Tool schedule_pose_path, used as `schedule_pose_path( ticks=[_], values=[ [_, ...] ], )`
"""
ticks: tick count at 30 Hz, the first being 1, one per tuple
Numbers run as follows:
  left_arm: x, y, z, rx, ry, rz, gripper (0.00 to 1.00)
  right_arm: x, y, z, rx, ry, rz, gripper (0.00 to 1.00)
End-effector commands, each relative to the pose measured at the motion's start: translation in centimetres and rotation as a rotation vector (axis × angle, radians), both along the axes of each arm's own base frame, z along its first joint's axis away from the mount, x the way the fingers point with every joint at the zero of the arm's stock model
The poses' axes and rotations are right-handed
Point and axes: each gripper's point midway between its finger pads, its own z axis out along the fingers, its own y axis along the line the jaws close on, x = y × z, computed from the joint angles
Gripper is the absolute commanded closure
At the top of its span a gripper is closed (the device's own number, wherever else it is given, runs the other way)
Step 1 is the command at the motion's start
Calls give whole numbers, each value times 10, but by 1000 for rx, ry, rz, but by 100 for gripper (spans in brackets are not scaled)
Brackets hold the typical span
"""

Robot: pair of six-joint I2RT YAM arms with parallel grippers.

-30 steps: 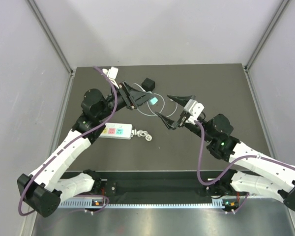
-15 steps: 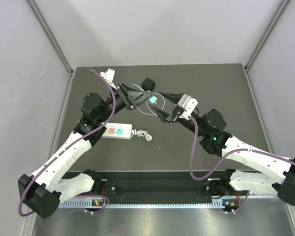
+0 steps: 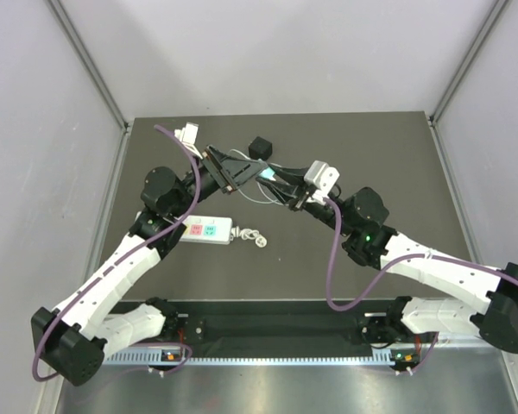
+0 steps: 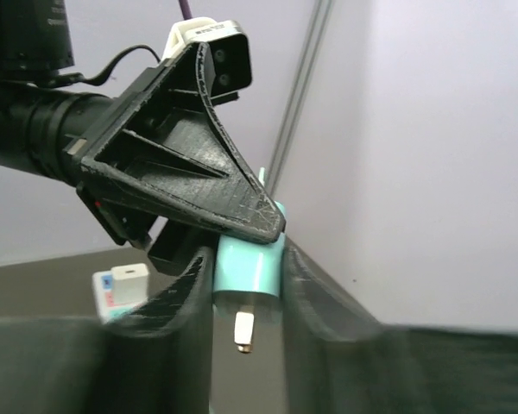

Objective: Insert the plug

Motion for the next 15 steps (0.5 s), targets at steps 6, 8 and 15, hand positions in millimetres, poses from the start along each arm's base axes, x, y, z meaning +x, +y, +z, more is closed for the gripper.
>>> schedule_pose_path(
  ticks=[6,8,15],
  values=[
    [-7,6,15,14,-28,11,50,-2,-10,29,90,-28,-59,100],
    [-12,4,13,48,-72,-12,38,2,-14,24,71,6,-90,100],
    [-21,0,-4,194,-110,-74,24,27,-45,13,35,96,-194,100]
  ],
)
